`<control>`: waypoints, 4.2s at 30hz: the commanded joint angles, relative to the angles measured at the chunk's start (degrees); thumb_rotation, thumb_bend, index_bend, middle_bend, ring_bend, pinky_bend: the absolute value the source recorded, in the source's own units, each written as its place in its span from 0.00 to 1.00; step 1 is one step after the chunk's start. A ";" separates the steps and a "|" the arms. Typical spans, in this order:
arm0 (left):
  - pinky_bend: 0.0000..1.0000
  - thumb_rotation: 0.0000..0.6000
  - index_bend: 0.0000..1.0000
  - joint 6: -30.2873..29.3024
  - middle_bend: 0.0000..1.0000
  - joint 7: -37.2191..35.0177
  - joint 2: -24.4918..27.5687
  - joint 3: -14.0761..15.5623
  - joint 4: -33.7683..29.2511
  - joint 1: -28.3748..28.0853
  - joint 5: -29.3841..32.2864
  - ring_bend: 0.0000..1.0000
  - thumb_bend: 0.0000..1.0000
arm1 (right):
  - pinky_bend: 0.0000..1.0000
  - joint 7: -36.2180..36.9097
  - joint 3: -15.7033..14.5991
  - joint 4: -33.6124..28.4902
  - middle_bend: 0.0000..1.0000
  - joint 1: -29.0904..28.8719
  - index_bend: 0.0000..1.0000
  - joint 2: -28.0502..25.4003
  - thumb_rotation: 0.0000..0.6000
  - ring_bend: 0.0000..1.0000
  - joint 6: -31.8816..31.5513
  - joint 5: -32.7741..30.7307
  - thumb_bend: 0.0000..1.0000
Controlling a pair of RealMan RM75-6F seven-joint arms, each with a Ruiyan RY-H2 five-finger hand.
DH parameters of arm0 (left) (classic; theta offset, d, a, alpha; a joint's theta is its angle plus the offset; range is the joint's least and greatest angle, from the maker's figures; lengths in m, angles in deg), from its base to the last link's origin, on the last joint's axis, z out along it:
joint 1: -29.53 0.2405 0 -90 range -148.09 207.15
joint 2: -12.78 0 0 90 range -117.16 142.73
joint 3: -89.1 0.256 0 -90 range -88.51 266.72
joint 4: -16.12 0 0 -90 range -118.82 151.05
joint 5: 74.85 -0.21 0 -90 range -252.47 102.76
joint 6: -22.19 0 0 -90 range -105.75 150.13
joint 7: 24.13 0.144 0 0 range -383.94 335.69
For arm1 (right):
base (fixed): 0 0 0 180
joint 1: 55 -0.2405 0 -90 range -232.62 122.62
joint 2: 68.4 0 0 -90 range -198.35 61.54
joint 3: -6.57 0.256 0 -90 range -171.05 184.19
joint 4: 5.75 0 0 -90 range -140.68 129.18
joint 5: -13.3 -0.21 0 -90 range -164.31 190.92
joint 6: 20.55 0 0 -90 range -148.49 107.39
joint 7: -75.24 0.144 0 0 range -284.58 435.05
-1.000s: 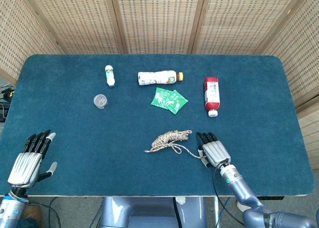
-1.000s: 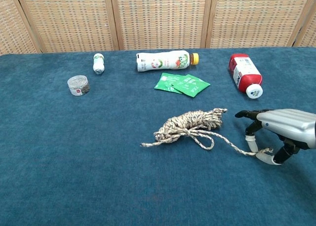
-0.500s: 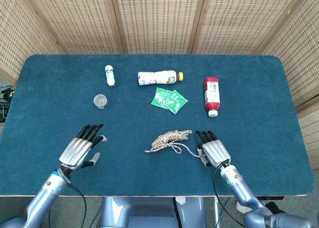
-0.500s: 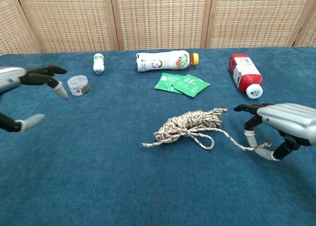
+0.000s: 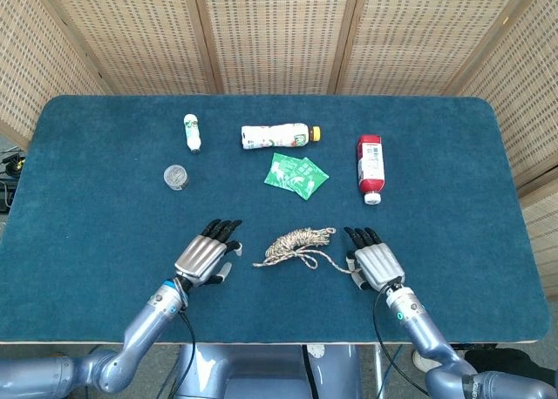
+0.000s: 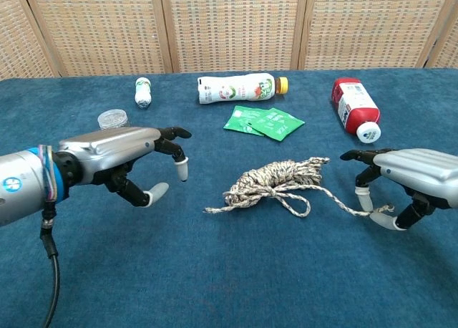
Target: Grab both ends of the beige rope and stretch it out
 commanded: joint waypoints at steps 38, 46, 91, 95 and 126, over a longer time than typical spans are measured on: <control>0.00 1.00 0.43 0.68 0.00 -6.90 -12.84 2.60 16.27 -7.01 1.47 0.00 0.42 | 0.00 0.72 0.14 0.11 0.00 -0.78 0.66 -0.09 1.00 0.00 1.40 -1.28 0.50; 0.00 1.00 0.46 -0.07 0.00 -6.79 -13.79 2.44 17.47 -7.11 2.00 0.00 0.42 | 0.00 1.05 0.09 0.24 0.00 -0.78 0.66 -0.13 1.00 0.00 1.32 -1.14 0.50; 0.00 1.00 0.67 -1.55 0.00 -11.26 -17.57 1.77 22.27 -6.37 -1.64 0.00 0.63 | 0.00 1.67 -0.06 0.72 0.00 -0.85 0.66 -0.06 1.00 0.00 1.32 -0.81 0.50; 0.00 1.00 0.71 -1.53 0.00 -11.39 -17.53 1.67 22.23 -6.34 -1.73 0.00 0.65 | 0.00 1.68 -0.07 0.72 0.00 -0.85 0.66 -0.08 1.00 0.00 1.33 -0.81 0.50; 0.00 1.00 0.88 -2.41 0.00 -13.82 -12.43 0.44 18.30 -4.92 -2.22 0.00 0.74 | 0.00 2.48 0.22 0.95 0.01 -0.74 0.67 -0.12 1.00 0.00 1.04 -0.70 0.50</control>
